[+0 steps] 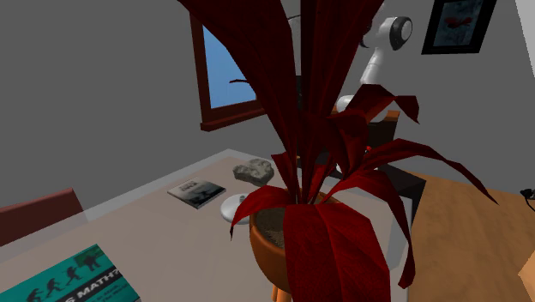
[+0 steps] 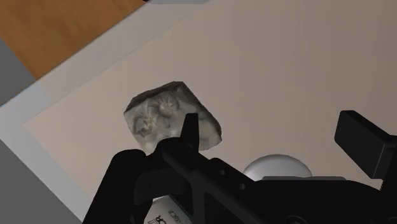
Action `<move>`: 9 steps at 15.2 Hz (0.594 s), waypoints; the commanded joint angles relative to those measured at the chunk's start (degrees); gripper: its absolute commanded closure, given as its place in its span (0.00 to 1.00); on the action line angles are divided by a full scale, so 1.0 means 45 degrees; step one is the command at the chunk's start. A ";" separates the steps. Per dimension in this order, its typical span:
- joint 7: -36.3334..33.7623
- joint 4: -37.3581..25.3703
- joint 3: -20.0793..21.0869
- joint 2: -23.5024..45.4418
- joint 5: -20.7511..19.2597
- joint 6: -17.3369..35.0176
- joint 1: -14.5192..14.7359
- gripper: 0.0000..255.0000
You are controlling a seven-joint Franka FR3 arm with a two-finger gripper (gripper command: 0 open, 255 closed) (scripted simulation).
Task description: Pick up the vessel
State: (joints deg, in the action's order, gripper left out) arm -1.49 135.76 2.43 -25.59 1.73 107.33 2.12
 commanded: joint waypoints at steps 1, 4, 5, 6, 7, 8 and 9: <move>-0.0330 -0.0182 0.0241 0.0847 0.0010 0.0762 0.0077 0.00; -0.0777 -0.0765 0.0530 0.2232 -0.0097 0.1667 0.0145 0.00; -0.0933 -0.0994 0.0620 0.2701 -0.0154 0.1940 0.0165 0.00; -0.1091 -0.1240 0.0704 0.3174 -0.0222 0.2198 0.0186 0.00; -0.1253 -0.1504 0.0783 0.3650 -0.0301 0.2441 0.0208 0.00; -0.1418 -0.1784 0.0856 0.4129 -0.0391 0.2667 0.0232 0.00; -0.1585 -0.2081 0.0921 0.4609 -0.0490 0.2876 0.0261 0.00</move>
State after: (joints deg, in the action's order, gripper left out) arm -7.94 127.64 6.31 -6.98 -0.04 119.22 3.23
